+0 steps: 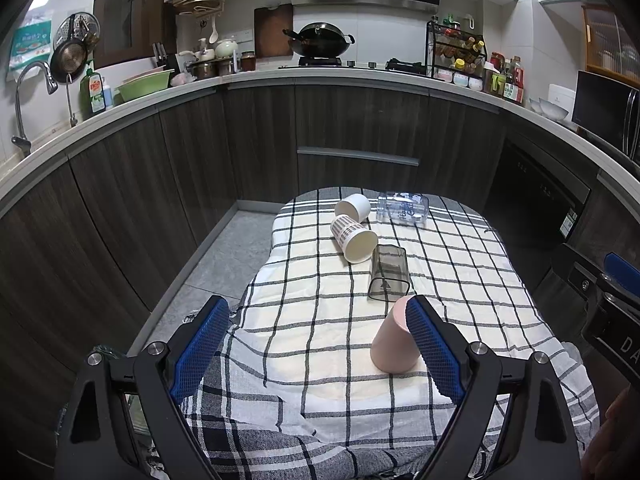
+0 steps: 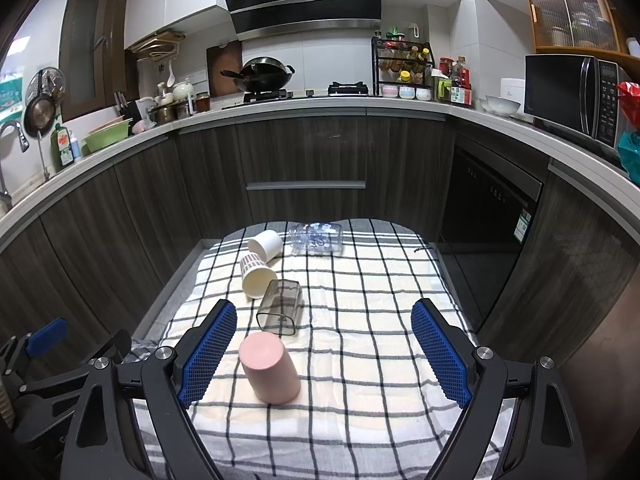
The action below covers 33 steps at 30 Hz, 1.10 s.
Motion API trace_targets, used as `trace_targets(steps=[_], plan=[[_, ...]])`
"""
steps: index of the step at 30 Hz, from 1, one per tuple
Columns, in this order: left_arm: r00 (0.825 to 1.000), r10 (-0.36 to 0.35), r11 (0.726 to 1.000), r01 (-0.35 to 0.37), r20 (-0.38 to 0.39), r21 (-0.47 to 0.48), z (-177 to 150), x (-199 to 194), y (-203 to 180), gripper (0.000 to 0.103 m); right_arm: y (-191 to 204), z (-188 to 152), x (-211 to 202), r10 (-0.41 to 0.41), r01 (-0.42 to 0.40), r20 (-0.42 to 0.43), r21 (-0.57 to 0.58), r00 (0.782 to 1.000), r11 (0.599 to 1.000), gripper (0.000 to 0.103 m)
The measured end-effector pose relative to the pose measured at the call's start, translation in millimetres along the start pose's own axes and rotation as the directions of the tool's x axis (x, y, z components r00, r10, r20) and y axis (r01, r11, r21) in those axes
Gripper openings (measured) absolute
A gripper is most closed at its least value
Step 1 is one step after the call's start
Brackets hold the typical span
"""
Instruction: Flip cup upside down
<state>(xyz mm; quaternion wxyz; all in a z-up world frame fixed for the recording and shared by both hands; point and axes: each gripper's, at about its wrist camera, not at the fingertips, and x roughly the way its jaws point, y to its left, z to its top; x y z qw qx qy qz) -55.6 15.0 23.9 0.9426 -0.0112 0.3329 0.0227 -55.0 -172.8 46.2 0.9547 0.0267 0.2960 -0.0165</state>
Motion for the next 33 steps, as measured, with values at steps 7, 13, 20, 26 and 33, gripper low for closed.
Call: trace_targets(steps=[7,13,20,26,33], plan=[[1.0,-0.002,1.0,0.003,-0.002,0.002,-2.1,0.2,-0.2,0.091,-0.2,-0.3,0.1,0.0,0.0,0.0,0.0,1.0,1.0,0.089],[1.0,-0.005,1.0,0.005,0.001,0.002,-6.6,-0.2,-1.4,0.091,-0.4,-0.3,0.2,0.001,-0.001,-0.001,0.001,1.0,1.0,0.089],[1.0,-0.011,1.0,0.011,0.001,0.005,-8.5,0.0,-3.5,0.091,-1.0,-0.2,-0.2,0.001,-0.001,-0.001,0.002,1.0,1.0,0.089],[1.0,-0.007,1.0,0.007,-0.002,0.0,-8.3,-0.3,-3.4,0.091,-1.5,-0.5,0.1,0.0,0.0,-0.003,0.004,1.0,1.0,0.089],[1.0,0.003,1.0,-0.003,-0.002,0.009,-5.3,-0.5,-2.2,0.091,-2.4,-0.3,0.0,0.002,-0.002,-0.004,0.005,1.0,1.0,0.089]])
